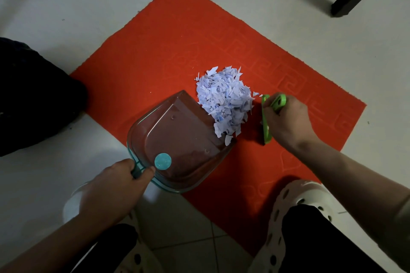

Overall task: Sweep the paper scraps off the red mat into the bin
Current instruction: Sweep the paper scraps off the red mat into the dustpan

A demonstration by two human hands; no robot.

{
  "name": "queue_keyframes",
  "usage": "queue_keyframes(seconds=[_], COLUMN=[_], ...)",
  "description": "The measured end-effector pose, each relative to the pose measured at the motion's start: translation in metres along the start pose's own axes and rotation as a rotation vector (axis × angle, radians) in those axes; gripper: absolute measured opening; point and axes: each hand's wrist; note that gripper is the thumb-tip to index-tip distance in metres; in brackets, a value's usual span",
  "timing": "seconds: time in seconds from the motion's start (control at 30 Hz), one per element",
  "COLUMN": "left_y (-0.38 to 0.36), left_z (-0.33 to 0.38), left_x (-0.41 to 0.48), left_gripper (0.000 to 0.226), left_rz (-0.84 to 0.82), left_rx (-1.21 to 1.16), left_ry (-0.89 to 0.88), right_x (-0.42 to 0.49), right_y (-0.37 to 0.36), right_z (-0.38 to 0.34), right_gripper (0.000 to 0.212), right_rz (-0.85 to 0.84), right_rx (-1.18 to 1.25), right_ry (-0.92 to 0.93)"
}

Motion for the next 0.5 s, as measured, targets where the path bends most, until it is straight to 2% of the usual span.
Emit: queue_keyframes(seconds=[0.1,0.2,0.37,0.5], left_y=[-0.001,0.0,0.002,0.003], left_z=[-0.001,-0.003,0.0,-0.002], left_x=[0.002,0.002,0.0,0.0], left_gripper=[0.041,0.041,0.04,0.039], left_rz=[0.005,0.003,0.018,0.008], left_rx=[-0.019,-0.006,0.013,0.03], left_ry=[-0.003,0.002,0.014,0.028], right_x=[-0.001,0.001,-0.002,-0.013], right_y=[-0.005,0.006,0.023,0.017], right_z=[-0.011,-0.013,0.007,0.02], right_gripper=[0.016,0.017,0.017,0.018], right_rz=[-0.037,0.022,0.079,0.056], right_rx=[0.085,0.105,-0.003,-0.064], right_ry=[0.029,0.013,-0.007,-0.026])
Point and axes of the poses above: each hand's wrist, its own x-axis towards the middle knuckle, its own y-axis out of the back of the hand, z = x × y, and after that the axes turned 12 degrees about y, right-handed
